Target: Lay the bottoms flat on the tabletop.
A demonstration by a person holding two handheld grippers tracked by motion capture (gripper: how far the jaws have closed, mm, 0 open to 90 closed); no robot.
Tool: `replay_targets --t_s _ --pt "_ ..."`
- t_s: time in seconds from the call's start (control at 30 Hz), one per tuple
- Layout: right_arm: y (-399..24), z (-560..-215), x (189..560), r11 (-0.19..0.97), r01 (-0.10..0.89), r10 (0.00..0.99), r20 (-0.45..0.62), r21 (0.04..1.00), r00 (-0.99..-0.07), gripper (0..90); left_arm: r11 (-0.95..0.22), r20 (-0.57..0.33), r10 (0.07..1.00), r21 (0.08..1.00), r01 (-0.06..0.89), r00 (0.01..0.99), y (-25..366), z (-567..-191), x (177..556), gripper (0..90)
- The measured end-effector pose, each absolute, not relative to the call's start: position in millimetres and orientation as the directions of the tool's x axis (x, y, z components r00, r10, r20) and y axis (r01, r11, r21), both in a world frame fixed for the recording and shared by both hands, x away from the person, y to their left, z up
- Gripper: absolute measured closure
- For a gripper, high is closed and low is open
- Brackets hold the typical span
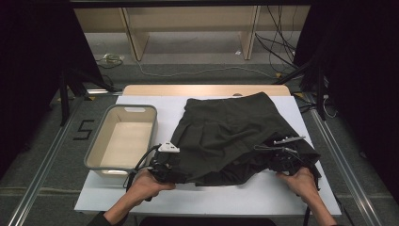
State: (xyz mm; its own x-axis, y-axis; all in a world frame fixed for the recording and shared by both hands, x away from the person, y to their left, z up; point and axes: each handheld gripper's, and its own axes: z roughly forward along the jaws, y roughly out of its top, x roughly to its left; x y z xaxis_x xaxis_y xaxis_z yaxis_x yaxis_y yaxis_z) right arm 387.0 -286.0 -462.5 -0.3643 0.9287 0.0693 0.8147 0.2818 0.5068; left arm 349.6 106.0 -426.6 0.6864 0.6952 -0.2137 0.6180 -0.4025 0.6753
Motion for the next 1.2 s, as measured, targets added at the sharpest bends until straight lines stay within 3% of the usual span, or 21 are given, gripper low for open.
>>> replay_targets --t_s 0.17,0.27,0.63,0.73,0.93,1.2 --pt "-284 -465 395 0.279 0.818 0.937 0.042 0.503 -0.346 46.0 -0.399 -0.216 0.697 0.675 0.621 0.684 107 -427 350 25.2" --pt "-286 -466 397 0.277 0.821 0.941 0.033 0.498 -0.338 46.1 -0.401 -0.215 0.696 0.675 0.619 0.685 107 -428 350 25.2" --pt "-287 -466 393 0.304 0.814 0.94 -0.014 0.494 -0.342 81.8 -0.414 -0.205 0.693 0.672 0.614 0.692 106 -428 350 25.4" --pt "-286 -466 392 0.307 0.81 0.937 -0.01 0.499 -0.349 87.3 -0.408 -0.207 0.695 0.676 0.614 0.689 106 -428 350 25.4" --pt "-285 -462 382 0.321 0.821 0.92 0.05 0.473 -0.389 89.9 -0.4 -0.205 0.699 0.681 0.613 0.685 109 -427 351 25.4" --pt "-278 -449 341 0.365 0.814 0.892 0.081 0.451 -0.445 90.0 -0.4 -0.206 0.701 0.68 0.615 0.683 111 -427 351 25.5"
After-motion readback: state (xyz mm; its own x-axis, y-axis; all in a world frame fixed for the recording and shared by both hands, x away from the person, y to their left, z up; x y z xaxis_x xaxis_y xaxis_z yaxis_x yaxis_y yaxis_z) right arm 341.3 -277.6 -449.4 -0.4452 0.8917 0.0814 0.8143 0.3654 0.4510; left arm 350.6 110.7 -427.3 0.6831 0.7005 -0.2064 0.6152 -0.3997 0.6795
